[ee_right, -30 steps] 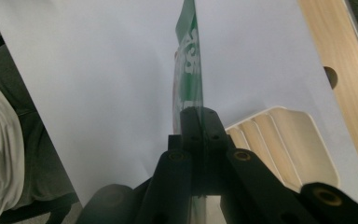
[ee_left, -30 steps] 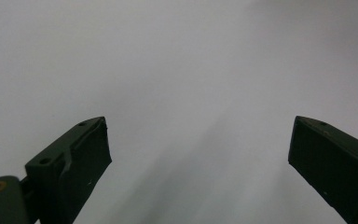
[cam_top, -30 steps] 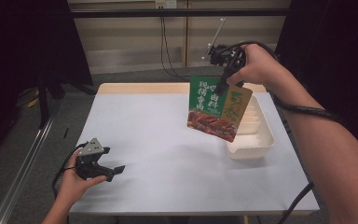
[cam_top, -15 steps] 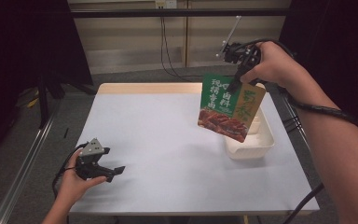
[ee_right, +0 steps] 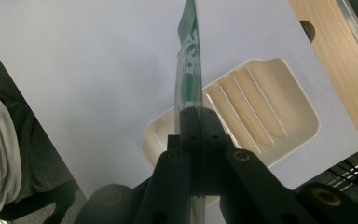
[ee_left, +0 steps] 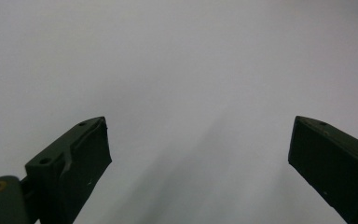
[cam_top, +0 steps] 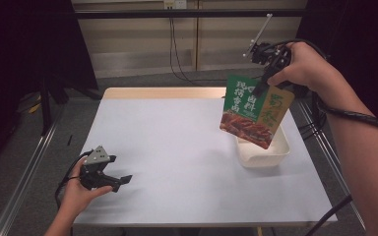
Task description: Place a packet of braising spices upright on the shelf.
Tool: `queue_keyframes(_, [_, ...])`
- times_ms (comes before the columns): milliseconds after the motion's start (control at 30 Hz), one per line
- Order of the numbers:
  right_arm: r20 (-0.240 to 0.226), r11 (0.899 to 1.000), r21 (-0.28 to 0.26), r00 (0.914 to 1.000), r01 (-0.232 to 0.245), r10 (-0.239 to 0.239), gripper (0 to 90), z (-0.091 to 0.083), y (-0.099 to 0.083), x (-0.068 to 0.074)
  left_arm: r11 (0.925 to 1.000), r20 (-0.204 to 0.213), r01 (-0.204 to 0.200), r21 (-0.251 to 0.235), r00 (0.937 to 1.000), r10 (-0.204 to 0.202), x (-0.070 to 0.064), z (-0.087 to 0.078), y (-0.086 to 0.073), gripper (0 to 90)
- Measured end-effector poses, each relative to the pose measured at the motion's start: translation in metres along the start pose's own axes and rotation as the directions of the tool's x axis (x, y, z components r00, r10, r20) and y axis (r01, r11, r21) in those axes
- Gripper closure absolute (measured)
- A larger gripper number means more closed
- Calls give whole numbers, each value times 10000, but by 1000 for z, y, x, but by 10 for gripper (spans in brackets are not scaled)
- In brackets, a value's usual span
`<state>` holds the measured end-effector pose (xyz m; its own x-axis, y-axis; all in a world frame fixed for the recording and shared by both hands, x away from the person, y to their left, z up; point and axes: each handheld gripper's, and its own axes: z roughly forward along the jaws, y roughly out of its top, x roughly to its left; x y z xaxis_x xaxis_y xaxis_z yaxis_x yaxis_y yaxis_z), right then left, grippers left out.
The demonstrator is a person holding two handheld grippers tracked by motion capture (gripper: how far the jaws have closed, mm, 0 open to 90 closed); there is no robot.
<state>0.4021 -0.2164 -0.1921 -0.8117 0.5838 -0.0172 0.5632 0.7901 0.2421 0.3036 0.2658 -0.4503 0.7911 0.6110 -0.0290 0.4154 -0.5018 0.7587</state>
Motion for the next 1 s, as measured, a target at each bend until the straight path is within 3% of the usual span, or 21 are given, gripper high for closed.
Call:
queue_keyframes(167, [9, 10000, 58, 10000, -72, 72, 900, -1, -5, -2, 10000, -28, -12, 5, 10000, 12, 1, 0, 0, 52])
queue_keyframes(667, [33, 9957, 73, 9958, -920, 920, 900, 2, -28, -15, 10000, -43, 7, 7, 10000, -7, 0, 0, 0, 53])
queue_keyframes(1000, [3, 9935, 170, 9936, -1130, 1130, 900, 5, -43, -20, 10000, -106, 8, 74, 9999, -7, -1, 0, 0, 53])
